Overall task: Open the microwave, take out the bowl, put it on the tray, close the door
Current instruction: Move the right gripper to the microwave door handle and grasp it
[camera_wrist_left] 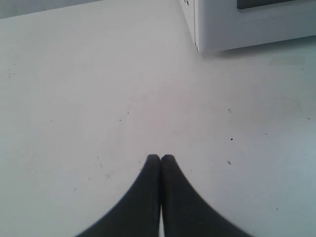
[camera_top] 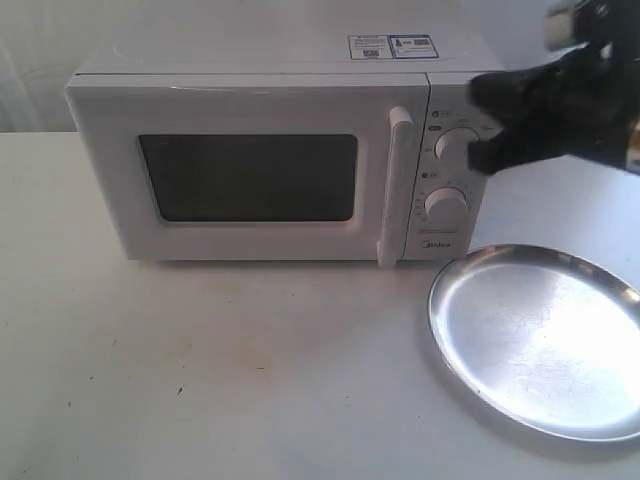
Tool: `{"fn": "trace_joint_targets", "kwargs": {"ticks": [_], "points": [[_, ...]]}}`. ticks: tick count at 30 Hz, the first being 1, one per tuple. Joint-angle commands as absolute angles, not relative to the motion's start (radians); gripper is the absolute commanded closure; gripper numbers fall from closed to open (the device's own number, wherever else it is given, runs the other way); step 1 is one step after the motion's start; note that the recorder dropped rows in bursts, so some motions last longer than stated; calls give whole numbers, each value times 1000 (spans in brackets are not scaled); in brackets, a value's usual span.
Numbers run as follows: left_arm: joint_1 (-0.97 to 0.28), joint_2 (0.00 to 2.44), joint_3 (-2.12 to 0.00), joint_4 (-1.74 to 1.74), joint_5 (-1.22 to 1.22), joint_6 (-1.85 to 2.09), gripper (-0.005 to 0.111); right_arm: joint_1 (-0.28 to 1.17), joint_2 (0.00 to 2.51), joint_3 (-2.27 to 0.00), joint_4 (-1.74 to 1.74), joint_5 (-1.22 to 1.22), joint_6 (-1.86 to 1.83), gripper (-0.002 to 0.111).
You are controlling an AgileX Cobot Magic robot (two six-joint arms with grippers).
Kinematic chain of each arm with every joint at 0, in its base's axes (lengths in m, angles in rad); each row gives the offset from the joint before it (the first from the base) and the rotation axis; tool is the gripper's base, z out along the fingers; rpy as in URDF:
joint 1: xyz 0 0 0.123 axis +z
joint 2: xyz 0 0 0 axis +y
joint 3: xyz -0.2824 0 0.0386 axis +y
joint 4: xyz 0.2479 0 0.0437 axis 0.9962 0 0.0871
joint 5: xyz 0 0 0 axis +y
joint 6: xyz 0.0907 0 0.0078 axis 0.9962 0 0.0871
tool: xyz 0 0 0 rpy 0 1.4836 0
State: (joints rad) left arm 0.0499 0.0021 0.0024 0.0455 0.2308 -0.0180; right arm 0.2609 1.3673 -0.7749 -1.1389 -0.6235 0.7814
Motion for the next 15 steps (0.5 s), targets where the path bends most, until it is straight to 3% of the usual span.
{"fn": "trace_joint_targets", "kwargs": {"ticks": [1, 15], "points": [[46, 0, 0, 38, 232, -22, 107, 258, 1493, -802, -1511, -1197, 787, 108], [46, 0, 0, 38, 232, -22, 107, 95, 1637, -812, -1656, -1066, 961, 108]]}}
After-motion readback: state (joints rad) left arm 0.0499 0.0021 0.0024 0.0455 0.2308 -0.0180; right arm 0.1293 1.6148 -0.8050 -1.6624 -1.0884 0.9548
